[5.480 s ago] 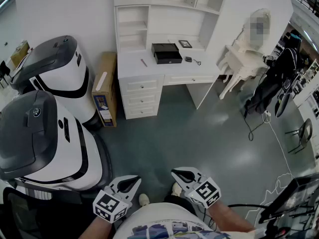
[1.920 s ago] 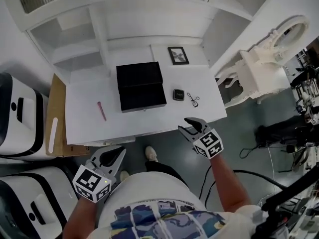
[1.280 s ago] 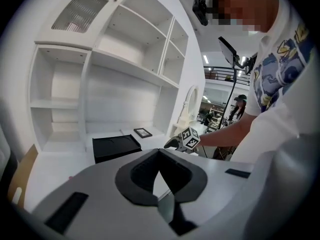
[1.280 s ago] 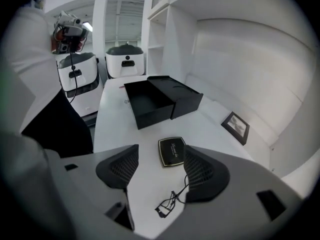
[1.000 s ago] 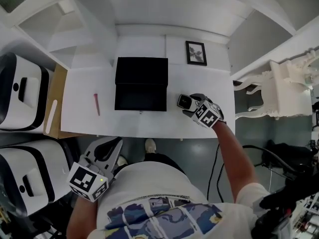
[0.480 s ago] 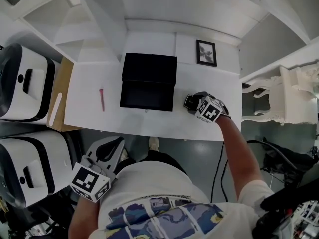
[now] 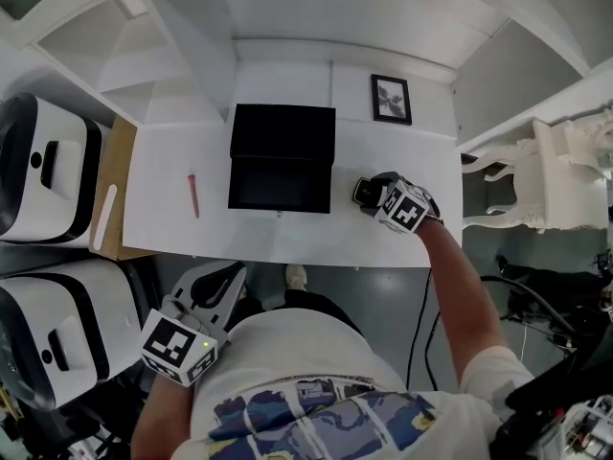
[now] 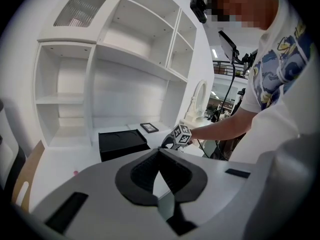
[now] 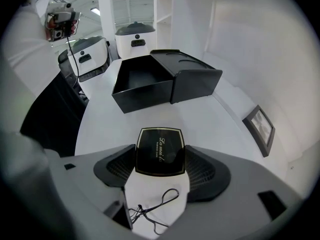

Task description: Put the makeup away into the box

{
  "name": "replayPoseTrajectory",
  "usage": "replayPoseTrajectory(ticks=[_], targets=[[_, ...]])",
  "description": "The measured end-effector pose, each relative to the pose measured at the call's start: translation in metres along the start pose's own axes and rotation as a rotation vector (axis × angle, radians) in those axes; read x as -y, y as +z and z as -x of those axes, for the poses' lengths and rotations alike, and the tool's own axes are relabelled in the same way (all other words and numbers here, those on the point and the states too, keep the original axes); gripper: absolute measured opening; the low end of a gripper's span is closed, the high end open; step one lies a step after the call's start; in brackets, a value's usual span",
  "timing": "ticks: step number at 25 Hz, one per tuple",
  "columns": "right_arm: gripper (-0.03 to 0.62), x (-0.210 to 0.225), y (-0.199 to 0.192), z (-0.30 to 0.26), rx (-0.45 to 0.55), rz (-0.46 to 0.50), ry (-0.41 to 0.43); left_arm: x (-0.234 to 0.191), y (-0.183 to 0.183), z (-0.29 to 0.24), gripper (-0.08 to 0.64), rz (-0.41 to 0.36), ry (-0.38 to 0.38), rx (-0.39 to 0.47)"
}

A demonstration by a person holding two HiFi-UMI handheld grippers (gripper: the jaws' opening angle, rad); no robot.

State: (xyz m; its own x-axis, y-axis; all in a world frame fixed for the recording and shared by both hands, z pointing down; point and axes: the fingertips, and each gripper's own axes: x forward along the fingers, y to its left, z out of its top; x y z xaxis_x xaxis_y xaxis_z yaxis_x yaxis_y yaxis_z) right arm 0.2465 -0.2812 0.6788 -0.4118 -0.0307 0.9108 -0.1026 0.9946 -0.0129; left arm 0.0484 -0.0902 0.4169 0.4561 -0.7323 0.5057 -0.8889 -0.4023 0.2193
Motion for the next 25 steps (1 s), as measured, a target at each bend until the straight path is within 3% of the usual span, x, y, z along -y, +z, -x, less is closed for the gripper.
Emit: replayPoseTrajectory(ticks=[9, 25], targets=[[0.321, -0.001, 0.017, 0.037, 0.027, -0.008, -0.045, -0.003, 0.007, -0.001, 0.014, -0.019, -0.040, 0.024], [0.321, -0.033, 0.096, 0.061, 0.014, 0.107, -0.068, -0.030, 0.000, 0.052, 0.014, -0.016, -0.035, 0.105]])
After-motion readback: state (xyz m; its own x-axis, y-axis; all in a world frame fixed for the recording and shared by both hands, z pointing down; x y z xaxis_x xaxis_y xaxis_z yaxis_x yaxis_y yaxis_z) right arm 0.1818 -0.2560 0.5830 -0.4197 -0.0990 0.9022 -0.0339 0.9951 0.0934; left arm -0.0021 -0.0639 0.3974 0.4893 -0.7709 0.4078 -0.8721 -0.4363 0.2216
